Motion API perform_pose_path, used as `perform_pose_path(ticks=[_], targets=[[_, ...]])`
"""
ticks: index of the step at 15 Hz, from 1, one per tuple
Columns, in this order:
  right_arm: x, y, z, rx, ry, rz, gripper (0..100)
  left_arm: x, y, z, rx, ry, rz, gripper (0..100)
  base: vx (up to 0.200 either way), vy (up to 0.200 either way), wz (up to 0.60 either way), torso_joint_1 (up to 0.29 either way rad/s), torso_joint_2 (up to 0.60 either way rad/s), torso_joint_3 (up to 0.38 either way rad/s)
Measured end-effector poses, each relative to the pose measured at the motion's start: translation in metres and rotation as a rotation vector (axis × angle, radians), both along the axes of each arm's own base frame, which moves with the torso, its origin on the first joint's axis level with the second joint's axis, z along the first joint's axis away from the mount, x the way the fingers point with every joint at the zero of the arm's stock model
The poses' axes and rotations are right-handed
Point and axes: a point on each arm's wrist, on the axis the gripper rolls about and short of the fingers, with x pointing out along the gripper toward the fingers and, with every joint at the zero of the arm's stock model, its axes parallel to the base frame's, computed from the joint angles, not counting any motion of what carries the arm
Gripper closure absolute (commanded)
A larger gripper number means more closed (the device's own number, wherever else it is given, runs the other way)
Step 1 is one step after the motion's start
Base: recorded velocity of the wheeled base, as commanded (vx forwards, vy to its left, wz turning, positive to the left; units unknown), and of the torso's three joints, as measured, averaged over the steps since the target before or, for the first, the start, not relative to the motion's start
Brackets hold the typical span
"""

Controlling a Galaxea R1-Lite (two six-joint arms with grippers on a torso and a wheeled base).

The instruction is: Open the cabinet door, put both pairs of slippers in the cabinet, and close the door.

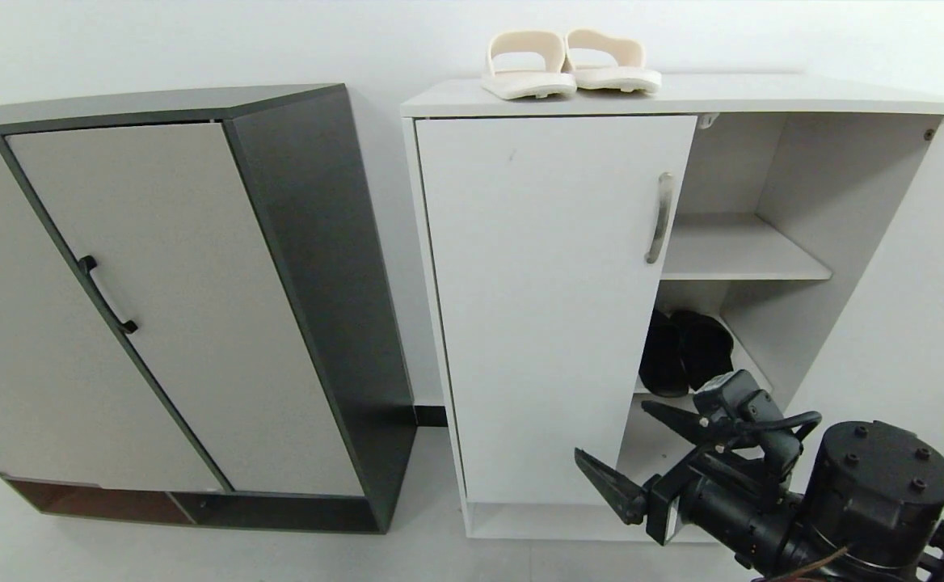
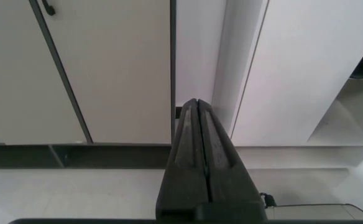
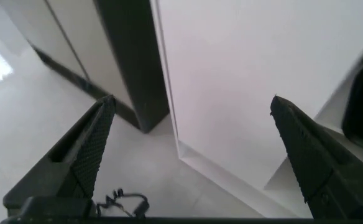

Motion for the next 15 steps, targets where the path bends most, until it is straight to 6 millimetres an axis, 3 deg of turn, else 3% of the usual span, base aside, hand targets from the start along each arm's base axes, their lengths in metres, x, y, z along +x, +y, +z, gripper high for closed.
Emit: perform_pose_path(ticks=[11, 15], targets=[[0.0003, -0.001, -0.005, -0.002, -0.002, -0.003, 0, 0.0, 0.0, 0.0, 0.0, 0.0, 0.0, 100, 0.0, 0.0, 0.0, 0.0, 0.0, 0.0], [0.0011, -0.0011, -0.0074, -0.009, 0.005, -0.006, 0, 0.0, 0.0, 0.0, 0.0, 0.0, 0.001, 100, 0.0, 0.0, 0.0, 0.171, -0.13, -0.138]])
